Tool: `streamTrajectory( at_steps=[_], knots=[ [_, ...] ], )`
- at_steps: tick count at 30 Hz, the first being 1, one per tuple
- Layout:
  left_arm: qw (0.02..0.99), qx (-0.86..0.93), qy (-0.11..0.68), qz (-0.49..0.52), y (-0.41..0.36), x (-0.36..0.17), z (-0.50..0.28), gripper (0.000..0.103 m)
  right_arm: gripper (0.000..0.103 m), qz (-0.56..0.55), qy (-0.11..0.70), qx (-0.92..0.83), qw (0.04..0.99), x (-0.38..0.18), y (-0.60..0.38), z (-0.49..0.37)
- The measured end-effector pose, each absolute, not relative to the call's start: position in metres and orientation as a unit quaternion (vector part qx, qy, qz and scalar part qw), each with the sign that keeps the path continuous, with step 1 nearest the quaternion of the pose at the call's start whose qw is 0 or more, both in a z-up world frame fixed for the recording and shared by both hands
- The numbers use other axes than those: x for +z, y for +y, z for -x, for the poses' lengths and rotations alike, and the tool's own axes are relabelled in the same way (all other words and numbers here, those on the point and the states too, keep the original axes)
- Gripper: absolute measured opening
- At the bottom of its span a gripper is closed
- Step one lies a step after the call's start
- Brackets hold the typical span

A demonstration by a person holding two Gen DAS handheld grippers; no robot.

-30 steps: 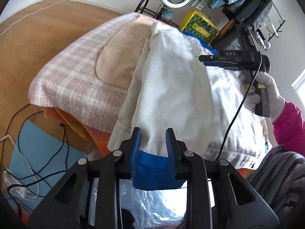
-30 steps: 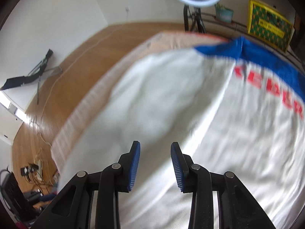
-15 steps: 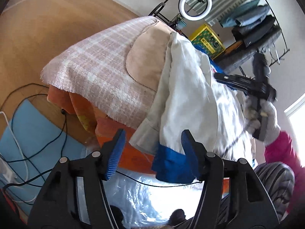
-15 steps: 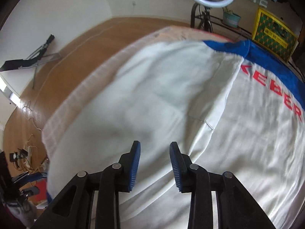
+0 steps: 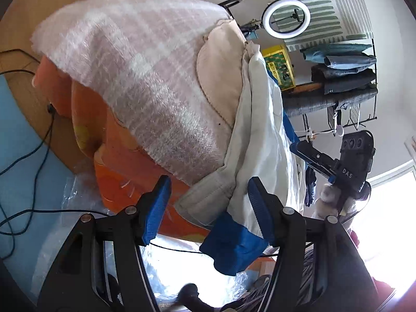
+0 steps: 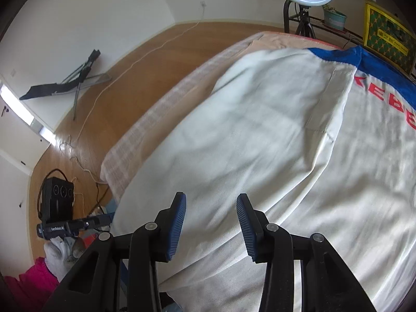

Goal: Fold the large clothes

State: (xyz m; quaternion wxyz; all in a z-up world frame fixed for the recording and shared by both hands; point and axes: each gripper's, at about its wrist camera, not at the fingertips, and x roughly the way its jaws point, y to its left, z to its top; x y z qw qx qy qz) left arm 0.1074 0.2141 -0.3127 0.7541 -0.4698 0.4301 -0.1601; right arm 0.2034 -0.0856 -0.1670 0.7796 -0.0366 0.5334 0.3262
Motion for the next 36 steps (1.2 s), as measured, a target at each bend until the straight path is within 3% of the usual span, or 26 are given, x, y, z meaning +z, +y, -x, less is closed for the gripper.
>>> streamTrajectory(
  at_steps=[7,13,17,19,20,21,23,29,33,36],
  knots=[
    [0.749,-0.19,0.421,0.475,0.206,-0.304,-0.103,0.063,0.042,0.048,0.548,0.328,0.768,-0.183,-0.075,-0.202],
    [0.757,-0.214,0.398,0.473,0.205,-0.274,-0.085,0.052,0.042,0.067,0.56,0.32,0.761,-0.197,-0.065,-0.201],
    [0.788,-0.213,0.393,0.424,0.194,-0.253,-0.086,0.052,0.043,0.077,0.563,0.318,0.759,-0.204,-0.059,-0.2],
    [0.801,-0.205,0.401,0.394,0.185,-0.25,-0.089,0.04,0.043,0.079,0.562,0.317,0.76,-0.205,-0.057,-0.2],
    [0.807,-0.195,0.409,0.379,0.181,-0.249,-0.091,0.022,0.043,0.079,0.562,0.317,0.76,-0.205,-0.057,-0.2],
    [0.814,-0.184,0.417,0.36,0.175,-0.248,-0.093,0.014,0.044,0.077,0.563,0.317,0.759,-0.205,-0.057,-0.2],
    [0.824,-0.188,0.406,0.349,0.171,-0.242,-0.091,0.011,0.045,0.074,0.565,0.318,0.758,-0.205,-0.058,-0.2],
    [0.849,-0.213,0.381,0.299,0.153,-0.216,-0.08,0.009,0.052,0.035,0.564,0.324,0.759,-0.183,-0.066,-0.212],
    [0.854,-0.224,0.377,0.28,0.144,-0.204,-0.082,0.009,0.071,-0.006,0.554,0.317,0.77,-0.158,-0.068,-0.239],
    [0.858,-0.232,0.374,0.266,0.138,-0.197,-0.082,0.009,0.072,-0.019,0.554,0.302,0.776,-0.146,-0.06,-0.264]
  ],
)
